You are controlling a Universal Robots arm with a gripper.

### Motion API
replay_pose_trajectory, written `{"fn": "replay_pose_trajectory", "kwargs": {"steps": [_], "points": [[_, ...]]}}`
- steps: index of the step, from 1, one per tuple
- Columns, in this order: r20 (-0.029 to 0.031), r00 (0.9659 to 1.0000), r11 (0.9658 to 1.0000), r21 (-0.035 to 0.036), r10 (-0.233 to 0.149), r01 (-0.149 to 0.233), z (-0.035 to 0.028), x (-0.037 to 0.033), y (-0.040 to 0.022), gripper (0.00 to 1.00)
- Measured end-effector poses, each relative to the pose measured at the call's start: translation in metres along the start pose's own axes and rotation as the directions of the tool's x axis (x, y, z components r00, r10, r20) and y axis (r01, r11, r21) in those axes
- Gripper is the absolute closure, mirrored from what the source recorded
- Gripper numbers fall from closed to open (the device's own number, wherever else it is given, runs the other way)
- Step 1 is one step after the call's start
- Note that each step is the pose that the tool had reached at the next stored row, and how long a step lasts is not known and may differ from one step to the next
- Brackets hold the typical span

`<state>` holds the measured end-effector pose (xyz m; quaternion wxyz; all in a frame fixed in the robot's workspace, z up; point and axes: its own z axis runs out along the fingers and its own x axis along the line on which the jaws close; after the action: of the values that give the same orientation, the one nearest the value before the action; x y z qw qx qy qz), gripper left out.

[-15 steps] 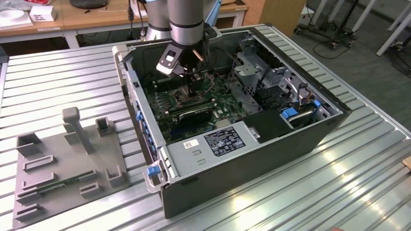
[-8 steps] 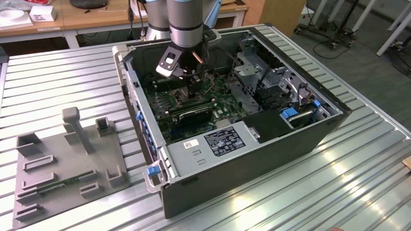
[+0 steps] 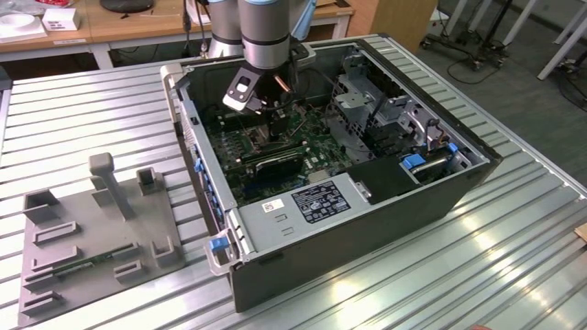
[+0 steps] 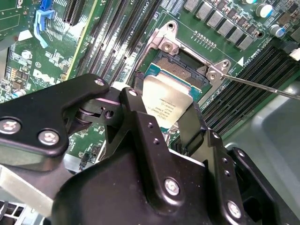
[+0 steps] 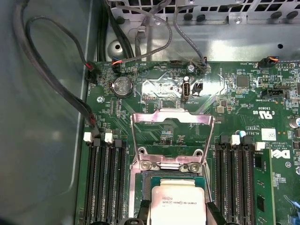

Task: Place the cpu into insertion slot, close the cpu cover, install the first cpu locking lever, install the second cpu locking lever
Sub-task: 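Place the cpu into insertion slot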

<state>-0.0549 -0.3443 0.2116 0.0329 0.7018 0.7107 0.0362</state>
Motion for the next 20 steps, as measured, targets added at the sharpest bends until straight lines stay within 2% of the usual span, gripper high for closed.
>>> {"fn": "replay_pose_trajectory", "kwargs": {"steps": [12,14,20], "points": [[-0.0002,1.0,1.0,-0.0001,0.0,0.0,0.0002,0.0017,0.0,0.46],[-0.0002,1.0,1.0,-0.0002,0.0,0.0,0.0002,0.0082,0.0001,0.46],[0.0004,1.0,1.0,0.0016,0.005,-0.005,0.0004,0.0082,0.0003,0.46]]}}
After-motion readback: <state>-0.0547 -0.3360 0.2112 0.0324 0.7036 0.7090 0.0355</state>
